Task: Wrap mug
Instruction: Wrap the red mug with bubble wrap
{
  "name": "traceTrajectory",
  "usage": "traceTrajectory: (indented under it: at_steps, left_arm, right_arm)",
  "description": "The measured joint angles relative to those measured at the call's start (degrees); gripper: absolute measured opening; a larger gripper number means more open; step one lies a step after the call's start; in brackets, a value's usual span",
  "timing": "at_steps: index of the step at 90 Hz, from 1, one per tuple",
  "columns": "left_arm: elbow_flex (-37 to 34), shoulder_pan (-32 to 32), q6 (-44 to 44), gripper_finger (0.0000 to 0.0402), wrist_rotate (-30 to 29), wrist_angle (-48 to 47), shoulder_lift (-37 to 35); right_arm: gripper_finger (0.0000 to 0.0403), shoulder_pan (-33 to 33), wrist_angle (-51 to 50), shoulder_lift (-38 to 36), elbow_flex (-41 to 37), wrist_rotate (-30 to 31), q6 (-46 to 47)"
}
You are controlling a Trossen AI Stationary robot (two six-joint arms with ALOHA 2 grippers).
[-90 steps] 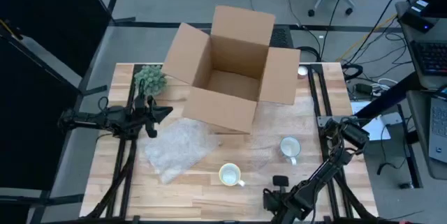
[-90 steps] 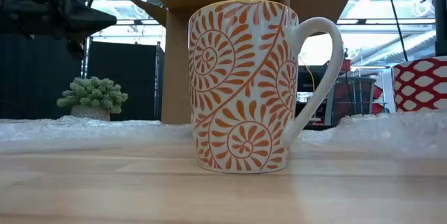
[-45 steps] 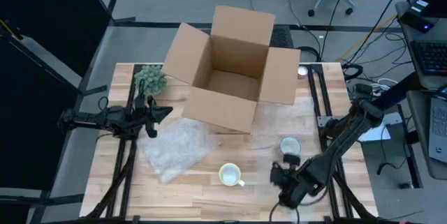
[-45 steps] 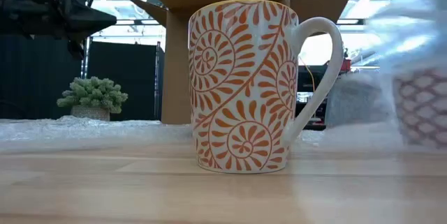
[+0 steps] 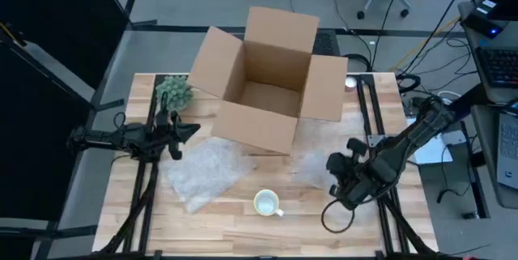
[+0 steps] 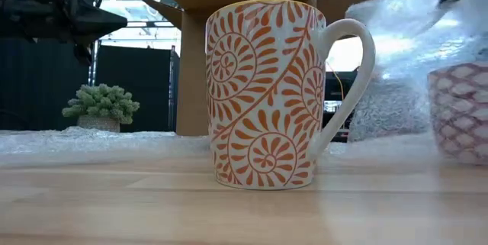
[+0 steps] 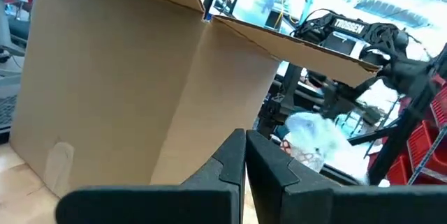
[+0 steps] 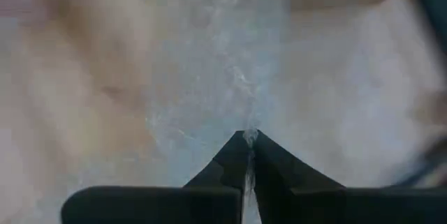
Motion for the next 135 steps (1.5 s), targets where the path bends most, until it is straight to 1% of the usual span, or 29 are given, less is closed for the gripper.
traceTrajectory:
  at_steps: [8, 18, 30, 43, 48, 54, 72, 87, 97, 107, 111, 116, 122, 127, 135]
  left_arm:
    - [0.0, 0.0, 0.0, 0.0, 0.1, 0.3, 0.0]
    - [0.0, 0.0, 0.0, 0.0, 1.2, 2.4, 0.0]
    - [1.4, 0.0, 0.1, 0.0, 1.9, 2.2, 0.4]
    - [3.8, 0.0, 1.8, 0.0, 1.9, 1.8, 3.1]
    - [5.0, 0.0, 2.0, 0.0, 1.9, 1.6, 5.0]
    - [6.7, 0.0, 2.2, 0.0, 1.9, 1.8, 8.0]
    - [13.8, 0.0, 5.1, 0.0, 1.2, 1.8, 20.3]
    - [20.8, 0.0, 8.4, 0.0, 1.8, 1.7, 31.3]
    - [24.9, -0.3, 9.6, 0.0, 3.0, 0.9, 37.3]
    - [28.7, -0.7, 10.7, 0.0, 3.8, -2.9, 40.8]
    - [29.6, -0.9, 11.2, 0.0, 4.0, -4.8, 41.6]
    - [30.2, -1.1, 12.0, 0.0, 4.1, -6.5, 42.4]
    - [30.5, -1.1, 13.1, 0.0, 4.1, -7.1, 43.1]
    - [30.6, -1.1, 13.9, 0.0, 4.1, -7.2, 43.3]
    - [30.6, -1.1, 14.0, 0.0, 4.1, -7.9, 43.3]
  right_arm:
    - [0.0, -1.4, -0.8, 0.0, -2.8, 0.6, 2.0]
    - [0.0, -3.2, -1.1, 0.0, -7.0, 0.5, 7.4]
    - [0.0, -4.7, -1.0, 0.1, -10.8, -0.6, 12.1]
    - [0.0007, -5.8, -1.0, 0.1, -13.2, -0.7, 16.2]
    - [0.0018, -6.6, -1.0, 0.1, -13.9, -1.6, 17.8]
    - [0.0036, -7.9, -0.9, 0.1, -14.5, -3.6, 17.0]
    - [0.0109, -12.4, -0.9, -1.4, -14.8, -4.3, 12.9]
    - [0.0169, -15.5, -1.2, -7.1, -14.8, -8.2, 9.5]
    - [0.02, -16.4, -1.1, -13.1, -14.7, -14.0, 8.8]
    - [0.0218, -15.6, 1.1, -18.8, -14.1, -20.3, 10.6]
    - [0.0222, -14.7, 2.8, -20.7, -14.1, -21.6, 11.3]
    - [0.0225, -13.7, 4.8, -22.5, -14.1, -21.4, 11.9]
    - [0.0226, -12.8, 6.3, -23.7, -14.1, -19.7, 12.5]
    - [0.0225, -12.4, 7.7, -23.8, -14.4, -18.3, 12.8]
    - [0.0223, -12.1, 10.2, -22.5, -17.4, -18.1, 12.9]
